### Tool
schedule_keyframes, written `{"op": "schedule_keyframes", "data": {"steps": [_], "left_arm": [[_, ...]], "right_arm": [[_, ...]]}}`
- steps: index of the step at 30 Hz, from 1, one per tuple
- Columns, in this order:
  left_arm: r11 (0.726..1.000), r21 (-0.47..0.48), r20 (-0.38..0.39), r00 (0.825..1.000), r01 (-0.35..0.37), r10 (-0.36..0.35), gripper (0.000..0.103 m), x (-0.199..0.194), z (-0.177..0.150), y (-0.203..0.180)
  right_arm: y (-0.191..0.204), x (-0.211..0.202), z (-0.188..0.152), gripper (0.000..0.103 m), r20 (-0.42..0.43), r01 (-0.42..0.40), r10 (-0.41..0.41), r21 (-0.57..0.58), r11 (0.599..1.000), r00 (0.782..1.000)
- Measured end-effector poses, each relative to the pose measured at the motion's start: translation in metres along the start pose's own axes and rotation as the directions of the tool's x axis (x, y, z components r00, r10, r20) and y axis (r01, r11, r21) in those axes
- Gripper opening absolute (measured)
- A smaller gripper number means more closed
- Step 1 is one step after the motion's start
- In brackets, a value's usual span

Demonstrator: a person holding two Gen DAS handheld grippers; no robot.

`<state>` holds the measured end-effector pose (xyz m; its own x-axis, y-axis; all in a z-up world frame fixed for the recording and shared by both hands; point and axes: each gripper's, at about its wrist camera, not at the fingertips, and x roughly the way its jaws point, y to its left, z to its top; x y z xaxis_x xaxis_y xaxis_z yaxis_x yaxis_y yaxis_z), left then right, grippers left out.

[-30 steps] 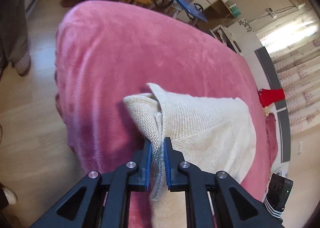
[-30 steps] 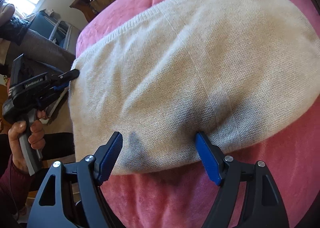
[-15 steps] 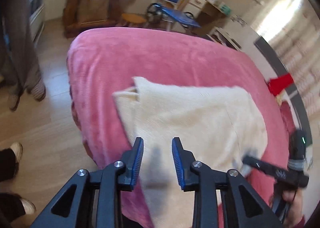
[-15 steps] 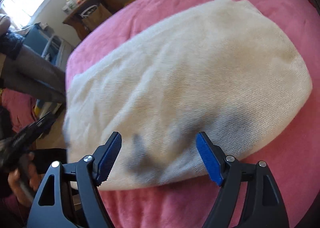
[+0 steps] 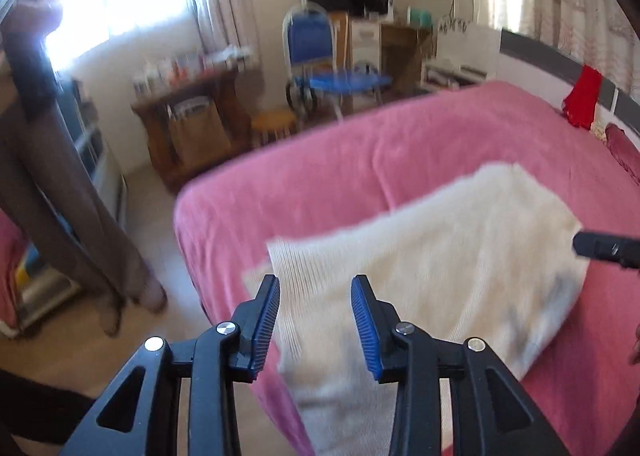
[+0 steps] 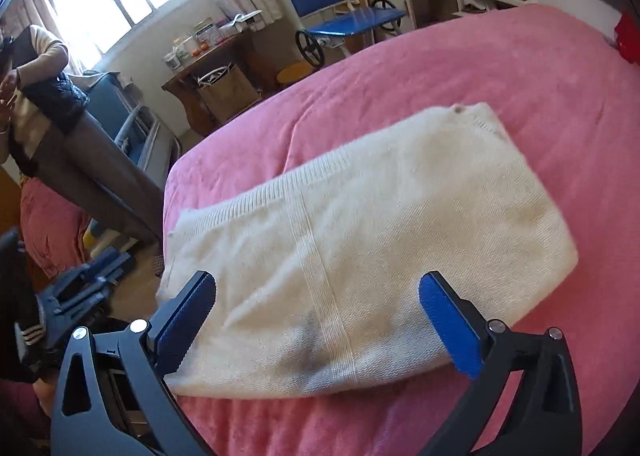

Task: Fold clothes

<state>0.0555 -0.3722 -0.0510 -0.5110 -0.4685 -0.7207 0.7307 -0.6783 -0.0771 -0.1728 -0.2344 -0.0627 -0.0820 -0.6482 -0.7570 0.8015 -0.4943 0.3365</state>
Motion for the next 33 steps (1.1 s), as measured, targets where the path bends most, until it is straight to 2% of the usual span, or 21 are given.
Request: {"op": "schedule_keyframes", "data": {"steps": [3, 5, 7, 9, 10, 11, 12, 13, 15, 16, 18, 20, 21, 25, 28, 29, 33], "left_arm": [[0.999, 0.025, 0.111, 0.993, -0.042, 0.038, 0.038, -0.028, 0.017, -0.007], [0.997, 0.035, 0.184, 0.981, -0.070, 0.063, 0.038, -0.047, 0.027, -0.012], [0.996, 0.013, 0.235, 0.968, -0.089, 0.084, 0.040, -0.066, 0.023, -0.013], [0.994, -0.002, 0.274, 0.956, -0.109, 0.105, 0.040, -0.085, 0.019, -0.015], [0.991, -0.002, 0.296, 0.946, -0.137, 0.132, 0.042, -0.095, 0.017, -0.017], [0.986, 0.000, 0.316, 0.936, -0.164, 0.156, 0.044, -0.105, 0.011, -0.019], [0.983, 0.001, 0.331, 0.928, -0.183, 0.172, 0.049, -0.116, 0.006, -0.020], [0.985, 0.002, 0.333, 0.929, -0.174, 0.164, 0.050, -0.125, 0.003, -0.021], [0.990, 0.006, 0.345, 0.930, -0.140, 0.130, 0.050, -0.136, -0.001, -0.020], [0.991, 0.007, 0.350, 0.929, -0.131, 0.121, 0.050, -0.140, -0.001, -0.020], [0.994, 0.022, 0.356, 0.930, -0.109, 0.094, 0.050, -0.145, 0.000, -0.022], [0.996, 0.020, 0.348, 0.935, -0.083, 0.071, 0.050, -0.145, 0.002, -0.022], [0.998, 0.012, 0.338, 0.939, -0.067, 0.059, 0.050, -0.145, 0.003, -0.022], [0.999, -0.048, 0.296, 0.955, 0.007, 0.007, 0.050, -0.139, 0.007, -0.017], [0.999, -0.028, 0.302, 0.952, -0.039, 0.046, 0.050, -0.137, 0.008, -0.022], [0.998, -0.021, 0.299, 0.952, -0.060, 0.063, 0.051, -0.136, 0.008, -0.025], [0.994, -0.030, 0.299, 0.948, -0.104, 0.108, 0.051, -0.134, 0.002, -0.030]], "right_arm": [[0.002, -0.015, -0.004, 0.103, 0.015, 0.011, -0.011, 0.012, 1.000, 1.000], [0.016, -0.023, -0.003, 0.103, 0.019, 0.045, -0.044, -0.018, 0.999, 0.999], [0.025, -0.029, -0.004, 0.103, 0.038, 0.073, -0.071, -0.069, 0.995, 0.997], [0.030, -0.044, -0.006, 0.103, 0.059, 0.177, -0.171, -0.110, 0.978, 0.983], [0.036, -0.053, -0.007, 0.103, 0.084, 0.243, -0.233, -0.144, 0.959, 0.969], [0.048, -0.065, -0.012, 0.103, 0.149, 0.325, -0.300, -0.197, 0.925, 0.942], [0.063, -0.080, -0.018, 0.103, 0.240, 0.418, -0.363, -0.250, 0.873, 0.900], [0.073, -0.091, -0.024, 0.103, 0.314, 0.490, -0.406, -0.266, 0.831, 0.858], [0.082, -0.107, -0.034, 0.103, 0.422, 0.588, -0.465, -0.233, 0.774, 0.778], [0.082, -0.109, -0.035, 0.103, 0.426, 0.587, -0.463, -0.226, 0.777, 0.777], [0.075, -0.104, -0.031, 0.103, 0.348, 0.495, -0.406, -0.220, 0.841, 0.845], [0.068, -0.104, -0.028, 0.103, 0.296, 0.414, -0.353, -0.178, 0.893, 0.888], [0.068, -0.104, -0.028, 0.103, 0.284, 0.392, -0.335, -0.173, 0.904, 0.898], [0.081, -0.101, -0.028, 0.103, 0.264, 0.347, -0.287, -0.222, 0.911, 0.921], [0.086, -0.099, -0.029, 0.103, 0.242, 0.304, -0.245, -0.245, 0.921, 0.939], [0.087, -0.097, -0.029, 0.103, 0.245, 0.309, -0.249, -0.250, 0.918, 0.937], [0.097, -0.101, -0.030, 0.103, 0.302, 0.411, -0.328, -0.274, 0.870, 0.895]]}}
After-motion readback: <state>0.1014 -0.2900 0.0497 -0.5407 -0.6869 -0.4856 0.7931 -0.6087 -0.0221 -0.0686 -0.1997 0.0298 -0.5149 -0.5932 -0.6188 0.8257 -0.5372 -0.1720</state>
